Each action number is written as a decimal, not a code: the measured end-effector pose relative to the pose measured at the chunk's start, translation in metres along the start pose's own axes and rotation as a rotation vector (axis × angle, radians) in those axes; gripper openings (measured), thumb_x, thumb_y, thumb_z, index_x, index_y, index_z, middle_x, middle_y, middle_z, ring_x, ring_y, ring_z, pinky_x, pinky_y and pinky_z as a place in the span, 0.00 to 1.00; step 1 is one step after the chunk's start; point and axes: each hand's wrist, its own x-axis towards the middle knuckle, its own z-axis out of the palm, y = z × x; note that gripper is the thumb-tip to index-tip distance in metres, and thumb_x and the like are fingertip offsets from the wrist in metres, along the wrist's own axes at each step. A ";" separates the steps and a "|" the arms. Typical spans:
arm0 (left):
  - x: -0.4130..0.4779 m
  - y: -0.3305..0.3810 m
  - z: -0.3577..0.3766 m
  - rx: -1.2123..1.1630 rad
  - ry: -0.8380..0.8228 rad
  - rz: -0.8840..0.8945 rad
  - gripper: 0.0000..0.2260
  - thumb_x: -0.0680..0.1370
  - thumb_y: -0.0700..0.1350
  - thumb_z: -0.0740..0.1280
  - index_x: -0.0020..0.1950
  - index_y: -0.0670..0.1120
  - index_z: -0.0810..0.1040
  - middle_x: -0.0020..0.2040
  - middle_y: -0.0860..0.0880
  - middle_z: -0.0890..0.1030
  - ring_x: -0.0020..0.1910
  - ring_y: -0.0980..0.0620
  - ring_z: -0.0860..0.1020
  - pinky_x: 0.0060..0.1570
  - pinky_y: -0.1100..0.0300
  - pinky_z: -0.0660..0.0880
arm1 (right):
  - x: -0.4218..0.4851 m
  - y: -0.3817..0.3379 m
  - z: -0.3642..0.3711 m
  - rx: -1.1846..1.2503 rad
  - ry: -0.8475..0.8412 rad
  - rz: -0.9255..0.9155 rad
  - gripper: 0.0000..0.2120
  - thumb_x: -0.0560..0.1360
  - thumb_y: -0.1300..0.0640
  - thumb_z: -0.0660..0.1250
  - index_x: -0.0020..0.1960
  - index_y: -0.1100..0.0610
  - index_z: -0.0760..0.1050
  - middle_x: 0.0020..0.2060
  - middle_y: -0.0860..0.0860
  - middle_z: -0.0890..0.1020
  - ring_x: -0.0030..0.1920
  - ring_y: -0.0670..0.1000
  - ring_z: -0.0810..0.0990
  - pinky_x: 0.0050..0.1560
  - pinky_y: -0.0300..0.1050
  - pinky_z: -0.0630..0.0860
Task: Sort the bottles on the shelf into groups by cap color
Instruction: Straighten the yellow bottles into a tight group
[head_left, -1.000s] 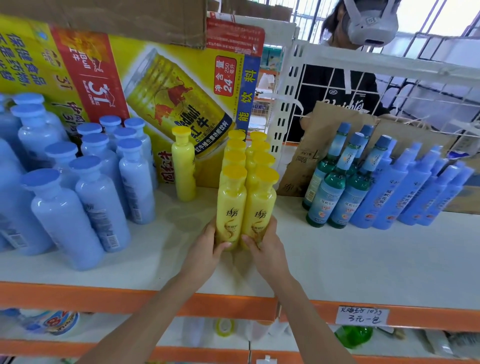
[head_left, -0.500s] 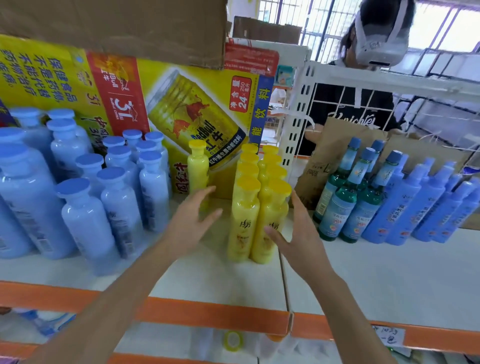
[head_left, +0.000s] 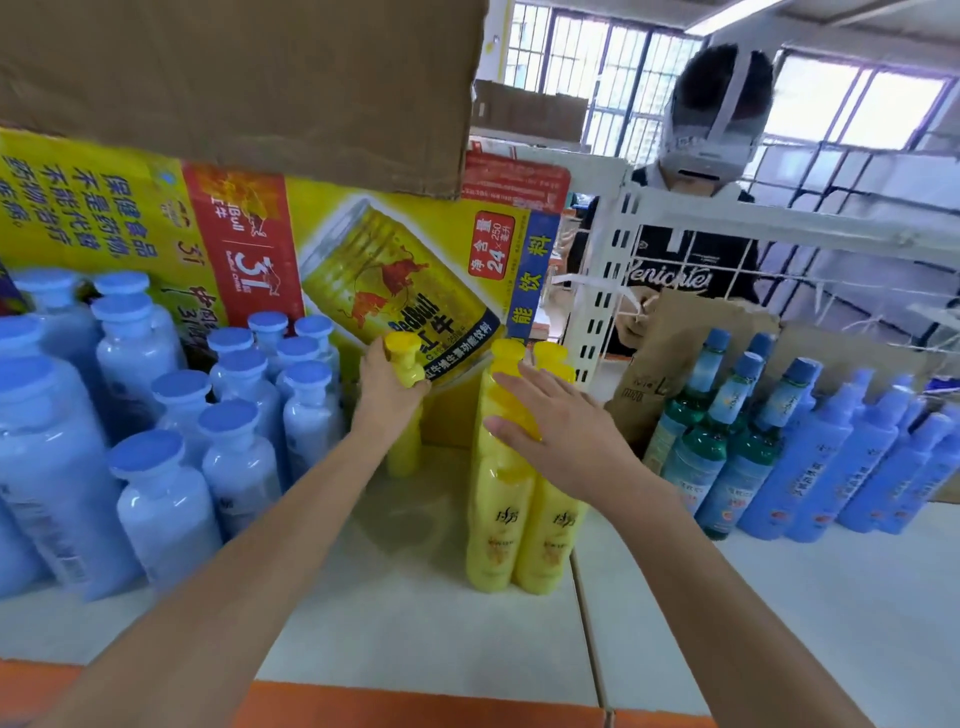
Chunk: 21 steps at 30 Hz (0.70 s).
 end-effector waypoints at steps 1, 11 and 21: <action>0.005 -0.006 0.005 -0.025 0.001 -0.020 0.31 0.67 0.39 0.75 0.67 0.41 0.66 0.62 0.42 0.73 0.62 0.45 0.72 0.63 0.49 0.70 | 0.001 0.000 0.001 -0.002 -0.007 0.000 0.28 0.77 0.37 0.49 0.74 0.45 0.53 0.76 0.48 0.53 0.75 0.50 0.51 0.73 0.51 0.50; -0.006 -0.026 0.017 -0.078 0.078 -0.132 0.22 0.71 0.41 0.72 0.59 0.38 0.67 0.53 0.40 0.74 0.48 0.46 0.73 0.42 0.58 0.70 | 0.000 0.000 0.006 0.002 -0.018 -0.005 0.24 0.78 0.39 0.47 0.73 0.43 0.55 0.75 0.47 0.56 0.75 0.49 0.52 0.74 0.49 0.47; -0.064 -0.040 -0.015 -0.147 -0.154 0.107 0.34 0.61 0.64 0.70 0.61 0.47 0.70 0.52 0.50 0.78 0.51 0.52 0.76 0.51 0.59 0.71 | -0.002 0.000 0.006 0.010 0.022 -0.015 0.24 0.79 0.40 0.47 0.73 0.44 0.57 0.75 0.46 0.58 0.74 0.47 0.55 0.73 0.46 0.48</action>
